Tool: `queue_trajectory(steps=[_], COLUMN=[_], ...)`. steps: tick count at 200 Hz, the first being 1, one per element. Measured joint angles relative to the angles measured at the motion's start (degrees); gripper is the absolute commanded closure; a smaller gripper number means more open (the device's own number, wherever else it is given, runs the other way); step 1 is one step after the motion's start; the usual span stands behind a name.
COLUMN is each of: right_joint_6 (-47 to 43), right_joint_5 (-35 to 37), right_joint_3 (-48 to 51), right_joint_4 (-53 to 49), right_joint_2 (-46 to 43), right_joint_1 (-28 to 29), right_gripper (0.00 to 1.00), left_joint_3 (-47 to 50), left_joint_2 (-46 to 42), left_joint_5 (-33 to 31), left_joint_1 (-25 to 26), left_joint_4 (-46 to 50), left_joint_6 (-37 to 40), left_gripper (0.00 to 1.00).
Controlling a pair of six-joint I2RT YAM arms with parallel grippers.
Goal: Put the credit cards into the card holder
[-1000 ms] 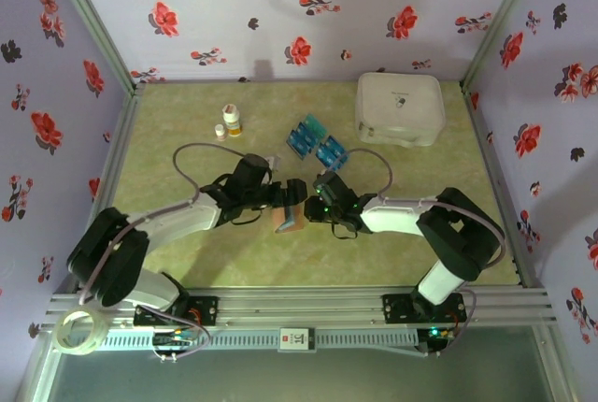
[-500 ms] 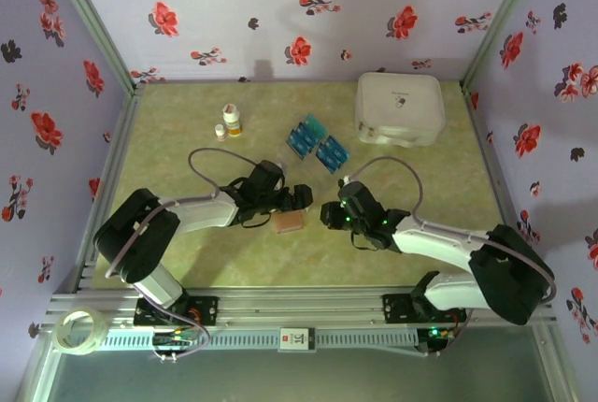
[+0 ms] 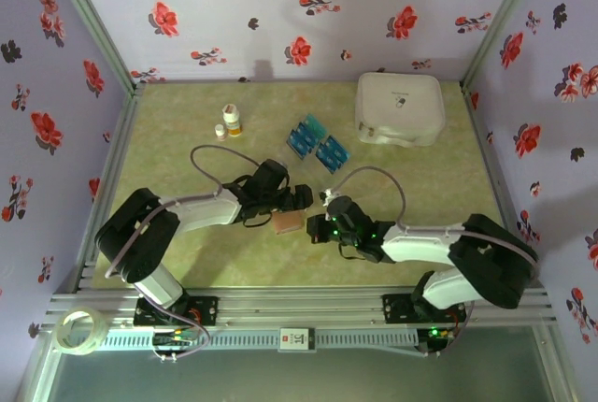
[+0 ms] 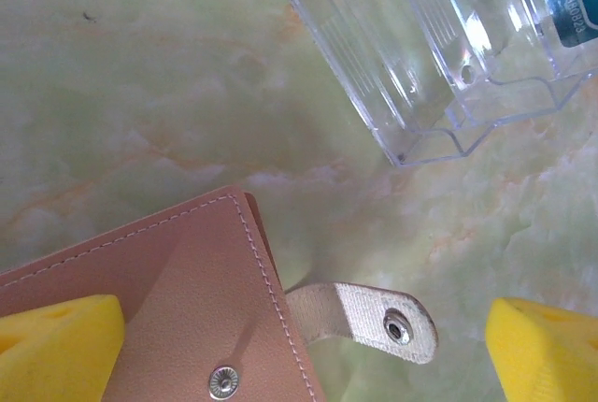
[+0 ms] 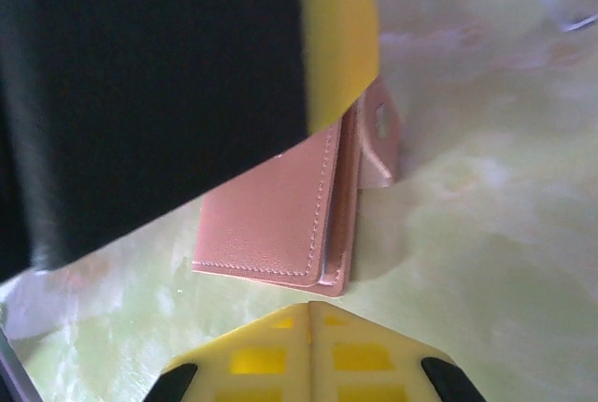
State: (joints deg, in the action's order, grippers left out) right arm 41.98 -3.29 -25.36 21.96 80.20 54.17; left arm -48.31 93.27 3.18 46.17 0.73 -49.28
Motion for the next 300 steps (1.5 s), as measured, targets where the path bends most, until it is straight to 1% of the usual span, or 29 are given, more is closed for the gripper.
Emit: queue_trajectory(steps=[25,57,97,136,177,204,241,268,300], right_joint_6=[0.0,0.0,0.02,0.07,0.5,0.7,1.51,2.1,2.25], right_joint_5=[-0.15,-0.13,0.11,0.55,0.76,0.74,0.76,0.74,0.74], right_joint_3=[-2.23,-4.66,-5.14,-5.03,-4.5,-4.46,-3.74,-3.39,-2.95], right_joint_4=[2.19,4.52,5.88,7.93,11.3,13.33,15.28,16.2,17.2], right_joint_2=[3.65,5.38,6.75,10.49,14.75,15.8,16.26,16.46,16.61], right_joint_1=[1.33,1.92,1.97,1.97,1.97,1.97,1.97,1.97,1.97], right_gripper=[1.0,1.0,1.0,1.0,1.0,1.0,1.0,1.0,1.0], left_joint_3=[-2.19,-4.04,-4.26,-4.66,-7.08,-8.66,-8.63,-7.15,-2.71], left_joint_2=[0.0,0.17,0.94,1.29,1.14,-1.07,-4.87,-6.19,-6.32], left_joint_5=[0.0,0.07,0.48,0.92,1.55,1.57,1.53,1.33,0.17], left_joint_1=[-0.66,-1.86,-2.05,-2.73,-6.62,-9.77,-12.37,-12.5,-12.5], left_joint_4=[2.82,4.42,4.92,5.81,8.68,10.56,14.08,15.65,17.27], left_joint_6=[0.31,0.55,0.76,1.57,3.02,4.66,7.8,9.97,12.46], left_gripper=[0.0,0.0,0.0,0.0,0.0,0.0,0.0,0.0,0.0])
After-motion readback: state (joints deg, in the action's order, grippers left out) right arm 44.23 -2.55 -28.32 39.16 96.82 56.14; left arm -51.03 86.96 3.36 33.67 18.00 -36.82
